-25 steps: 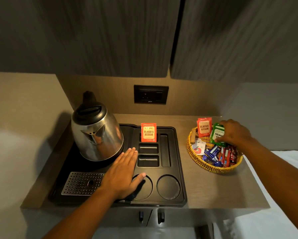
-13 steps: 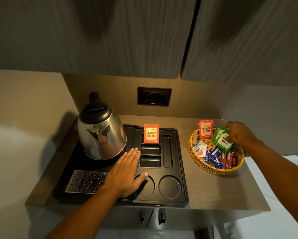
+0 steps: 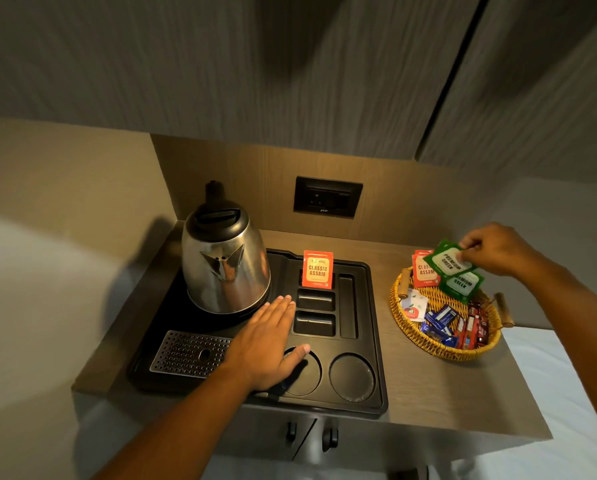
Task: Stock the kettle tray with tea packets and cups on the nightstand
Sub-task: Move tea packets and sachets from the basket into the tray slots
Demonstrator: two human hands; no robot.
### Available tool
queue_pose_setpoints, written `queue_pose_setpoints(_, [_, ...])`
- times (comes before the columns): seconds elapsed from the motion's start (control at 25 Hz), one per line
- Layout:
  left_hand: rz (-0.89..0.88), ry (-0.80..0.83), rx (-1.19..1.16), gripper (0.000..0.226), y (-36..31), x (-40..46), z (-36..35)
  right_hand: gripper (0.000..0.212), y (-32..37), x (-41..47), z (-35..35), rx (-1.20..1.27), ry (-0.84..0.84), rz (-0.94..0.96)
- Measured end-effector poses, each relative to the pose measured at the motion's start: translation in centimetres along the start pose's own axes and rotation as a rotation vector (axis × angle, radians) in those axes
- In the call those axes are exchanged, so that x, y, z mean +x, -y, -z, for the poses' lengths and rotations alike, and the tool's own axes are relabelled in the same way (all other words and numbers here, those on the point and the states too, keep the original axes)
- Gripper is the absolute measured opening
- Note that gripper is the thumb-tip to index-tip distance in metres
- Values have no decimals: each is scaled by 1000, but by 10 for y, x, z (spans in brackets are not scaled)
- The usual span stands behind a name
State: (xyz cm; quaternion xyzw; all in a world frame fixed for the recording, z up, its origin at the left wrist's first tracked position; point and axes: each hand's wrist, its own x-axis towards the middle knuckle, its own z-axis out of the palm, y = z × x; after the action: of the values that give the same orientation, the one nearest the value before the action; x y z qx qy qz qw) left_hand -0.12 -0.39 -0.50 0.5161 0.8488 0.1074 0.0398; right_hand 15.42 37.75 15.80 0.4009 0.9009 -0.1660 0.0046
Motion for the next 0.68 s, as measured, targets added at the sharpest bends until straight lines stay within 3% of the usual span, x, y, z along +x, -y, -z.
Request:
queue_pose_setpoints(0.16, [-5, -2, 6, 88, -1, 2, 0, 5, 95, -20, -37, -8, 108, 300])
queue_pose_setpoints(0.24, [-6, 1, 7, 88, 1, 2, -1, 10, 139, -24, -72, -27, 195, 381])
queue_pose_setpoints(0.36, [-6, 1, 12, 88, 3, 1, -1, 28, 177, -15, -111, -101, 256, 386])
queue_pose_setpoints(0.68, [1, 13, 2, 88, 1, 2, 0, 40, 191, 2, -136, -234, 362, 391])
